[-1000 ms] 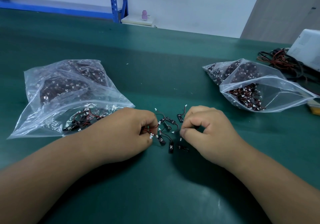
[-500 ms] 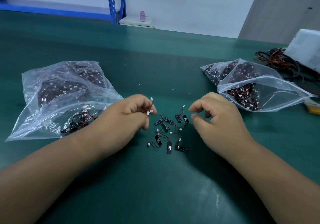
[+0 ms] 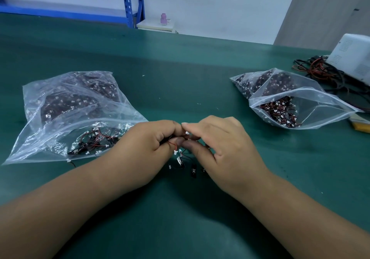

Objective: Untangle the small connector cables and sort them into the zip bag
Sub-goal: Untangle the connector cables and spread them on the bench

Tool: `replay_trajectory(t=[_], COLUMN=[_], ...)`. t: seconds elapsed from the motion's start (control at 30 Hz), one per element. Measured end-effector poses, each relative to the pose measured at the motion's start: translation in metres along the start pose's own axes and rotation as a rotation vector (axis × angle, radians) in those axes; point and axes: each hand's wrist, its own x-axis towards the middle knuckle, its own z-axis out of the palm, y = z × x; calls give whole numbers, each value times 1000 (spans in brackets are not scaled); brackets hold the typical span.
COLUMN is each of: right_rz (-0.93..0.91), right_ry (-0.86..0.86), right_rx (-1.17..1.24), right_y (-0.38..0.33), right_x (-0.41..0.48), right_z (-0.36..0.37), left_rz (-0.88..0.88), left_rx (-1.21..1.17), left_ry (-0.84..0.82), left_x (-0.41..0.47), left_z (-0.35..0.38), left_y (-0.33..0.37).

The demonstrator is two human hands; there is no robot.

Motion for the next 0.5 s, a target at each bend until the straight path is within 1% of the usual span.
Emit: replay_trajectory(t=[0.17,0.3,0.4,0.5], right_rz=[-17,125,239,249], right_ry=[1,27,72,93], right_rx=[3,146,211,224], right_y=[1,4,7,6], right_x=[-2,-4,-6,-7], right_z=[2,3,2,2], left_rz=[-69,-74,-85,-91], left_rx=[-99,-126,-136,-111], left_ry=[12,-18,-27,-30], left_x=[3,3,3,3], left_z=[0,2,2,1], left_y=[-3,-5,-5,-3])
